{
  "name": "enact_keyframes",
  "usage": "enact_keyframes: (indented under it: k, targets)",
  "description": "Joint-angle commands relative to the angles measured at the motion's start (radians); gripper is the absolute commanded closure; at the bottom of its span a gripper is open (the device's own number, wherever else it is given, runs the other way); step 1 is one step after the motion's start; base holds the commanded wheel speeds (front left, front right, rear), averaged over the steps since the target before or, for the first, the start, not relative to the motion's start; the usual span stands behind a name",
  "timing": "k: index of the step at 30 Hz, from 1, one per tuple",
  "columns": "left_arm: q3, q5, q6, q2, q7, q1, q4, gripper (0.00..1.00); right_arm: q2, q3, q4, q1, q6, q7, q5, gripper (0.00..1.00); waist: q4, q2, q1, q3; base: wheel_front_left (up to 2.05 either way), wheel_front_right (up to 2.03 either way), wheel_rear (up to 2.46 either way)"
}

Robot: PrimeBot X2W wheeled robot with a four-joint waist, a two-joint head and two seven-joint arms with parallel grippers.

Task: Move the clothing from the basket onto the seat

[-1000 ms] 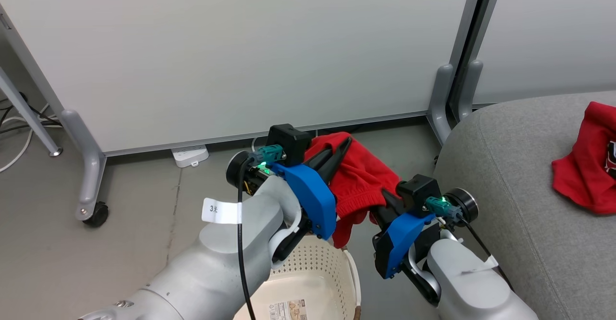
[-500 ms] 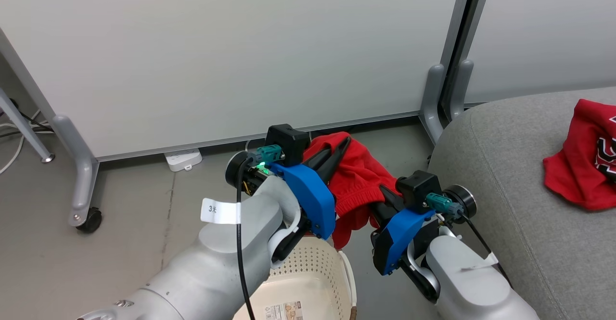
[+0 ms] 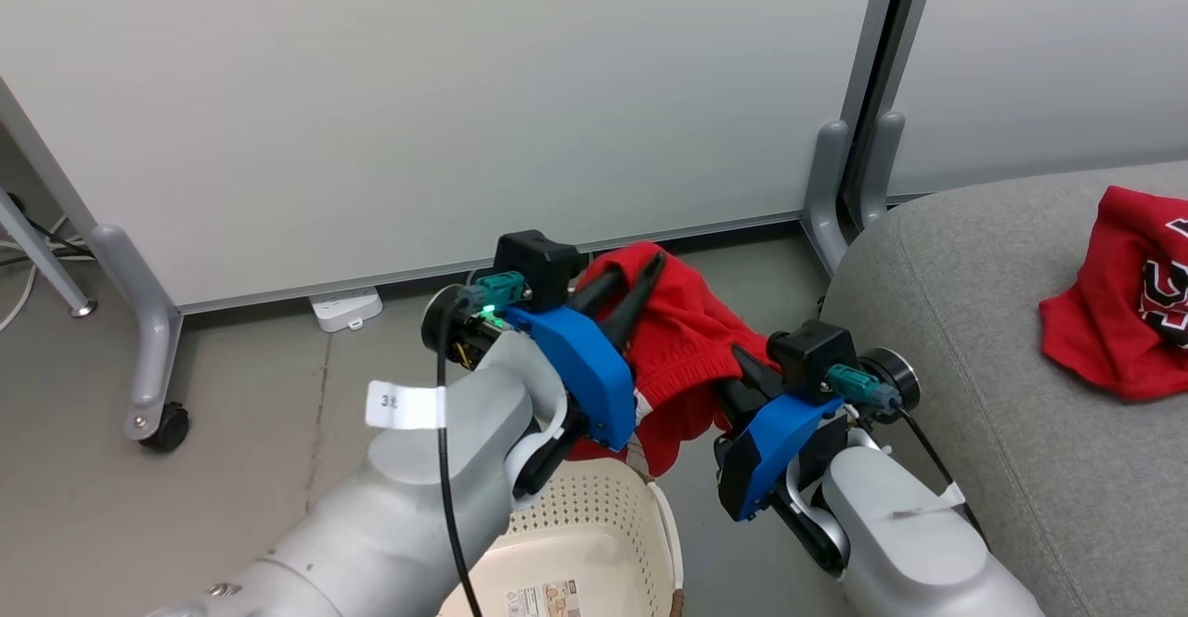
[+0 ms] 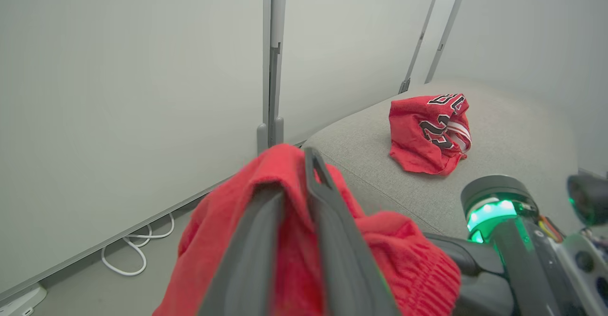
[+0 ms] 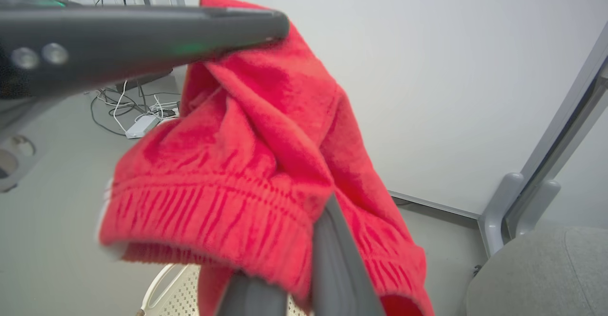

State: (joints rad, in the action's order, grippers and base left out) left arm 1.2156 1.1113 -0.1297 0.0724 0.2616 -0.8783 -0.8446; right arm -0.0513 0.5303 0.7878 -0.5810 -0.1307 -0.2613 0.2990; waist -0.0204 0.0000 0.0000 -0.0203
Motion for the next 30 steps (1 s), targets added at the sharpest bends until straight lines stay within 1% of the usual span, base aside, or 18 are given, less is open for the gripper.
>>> enact_keyframes:
  k: [1, 5, 12, 16, 21, 24, 27, 30]
  targets:
    - [-0.028, -0.022, -0.001, 0.015, 0.004, 0.029, 0.014, 0.00, 0.001, -0.007, -0.012, 0.006, 0.000, -0.005, 0.001, 1.00, -0.001, 0.0000, 0.0000, 0.003, 0.00, 0.00, 0.00]
    - [-0.149, -0.115, 0.005, 0.050, 0.005, 0.120, 0.105, 0.00, 0.001, -0.029, -0.035, 0.020, 0.000, -0.005, -0.004, 1.00, -0.005, 0.0000, 0.0000, 0.010, 0.00, 0.00, 0.00]
    - [-0.375, -0.328, 0.019, 0.127, 0.005, 0.365, 0.300, 0.00, 0.001, -0.085, -0.070, 0.037, 0.000, -0.005, -0.030, 1.00, -0.008, 0.0000, 0.0000, 0.026, 0.00, 0.00, 0.00]
    - [-0.504, -0.429, 0.015, 0.151, 0.005, 0.497, 0.397, 0.00, 0.001, -0.114, -0.088, 0.041, 0.000, -0.005, -0.044, 1.00, -0.008, 0.0000, 0.0000, 0.035, 0.00, 0.00, 0.00]
    - [-0.652, -0.533, 0.007, 0.159, 0.005, 0.642, 0.487, 0.00, 0.001, -0.135, -0.103, 0.048, 0.000, -0.005, -0.057, 1.00, -0.005, 0.0000, 0.0000, 0.044, 0.00, 0.00, 0.00]
    - [-0.693, -0.575, 0.007, 0.161, 0.005, 0.679, 0.504, 0.00, 0.001, -0.144, -0.106, 0.051, 0.000, -0.005, -0.061, 1.00, -0.002, 0.0000, 0.0000, 0.045, 0.00, 0.00, 0.00]
    - [-0.770, -0.621, 0.004, 0.152, 0.005, 0.722, 0.524, 0.00, 0.001, -0.154, -0.108, 0.057, 0.000, -0.005, -0.068, 1.00, 0.002, 0.0000, 0.0000, 0.042, 0.00, 0.00, 0.00]
    - [-0.839, -0.657, 0.001, 0.130, 0.005, 0.761, 0.541, 0.00, 0.001, -0.163, -0.108, 0.058, 0.000, -0.005, -0.073, 1.00, 0.006, 0.0000, 0.0000, 0.037, 0.00, 0.00, 0.00]
